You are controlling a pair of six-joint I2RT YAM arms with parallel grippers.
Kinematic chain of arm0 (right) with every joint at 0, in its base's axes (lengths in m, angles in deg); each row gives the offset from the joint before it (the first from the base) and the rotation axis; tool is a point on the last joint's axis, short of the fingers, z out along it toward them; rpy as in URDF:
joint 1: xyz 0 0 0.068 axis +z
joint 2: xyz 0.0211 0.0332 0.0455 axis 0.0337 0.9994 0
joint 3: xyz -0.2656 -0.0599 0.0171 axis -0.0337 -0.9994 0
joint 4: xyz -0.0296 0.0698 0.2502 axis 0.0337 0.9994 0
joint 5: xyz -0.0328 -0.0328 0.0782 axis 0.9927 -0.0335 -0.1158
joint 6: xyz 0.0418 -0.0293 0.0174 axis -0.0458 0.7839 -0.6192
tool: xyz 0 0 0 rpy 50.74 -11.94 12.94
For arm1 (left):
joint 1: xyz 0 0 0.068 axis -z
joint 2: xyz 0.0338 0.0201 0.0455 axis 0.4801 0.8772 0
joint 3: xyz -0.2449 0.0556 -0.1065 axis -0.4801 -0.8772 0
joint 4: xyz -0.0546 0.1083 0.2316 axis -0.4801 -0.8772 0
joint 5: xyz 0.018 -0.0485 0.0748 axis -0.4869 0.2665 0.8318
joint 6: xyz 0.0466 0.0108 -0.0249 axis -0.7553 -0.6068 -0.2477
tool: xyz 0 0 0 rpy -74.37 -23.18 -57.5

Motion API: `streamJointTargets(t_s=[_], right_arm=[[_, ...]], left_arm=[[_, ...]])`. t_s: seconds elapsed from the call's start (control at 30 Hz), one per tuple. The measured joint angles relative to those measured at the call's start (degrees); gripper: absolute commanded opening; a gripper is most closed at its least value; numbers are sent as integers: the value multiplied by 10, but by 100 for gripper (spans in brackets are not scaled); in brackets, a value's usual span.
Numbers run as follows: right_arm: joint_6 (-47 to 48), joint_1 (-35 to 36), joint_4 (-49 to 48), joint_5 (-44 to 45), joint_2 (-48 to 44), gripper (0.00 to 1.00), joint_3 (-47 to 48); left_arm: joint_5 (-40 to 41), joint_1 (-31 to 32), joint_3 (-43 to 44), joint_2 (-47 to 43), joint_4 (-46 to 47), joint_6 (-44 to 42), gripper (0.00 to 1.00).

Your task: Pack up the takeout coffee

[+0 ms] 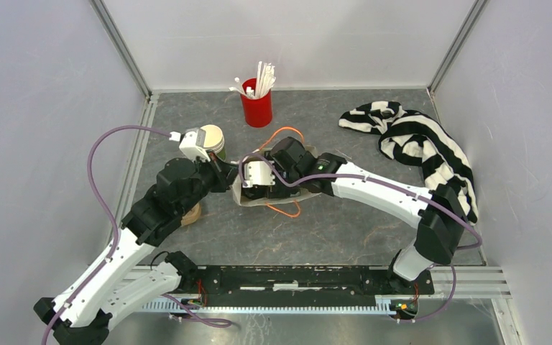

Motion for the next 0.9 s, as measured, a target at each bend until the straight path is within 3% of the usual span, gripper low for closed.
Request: streamJointTargets(t_s=[0.33,0.67,0.9], right_arm=[[-65,0,91,-33,-29,0,2],[-130,0,190,-68,-19,0,49],[-135,-1,194,-77,31,0,66]], left_arm=[[-50,0,57,49,-58,73,2],[-29,0,154,135,-155,120,2],[30,0,174,169,-203,120,16]])
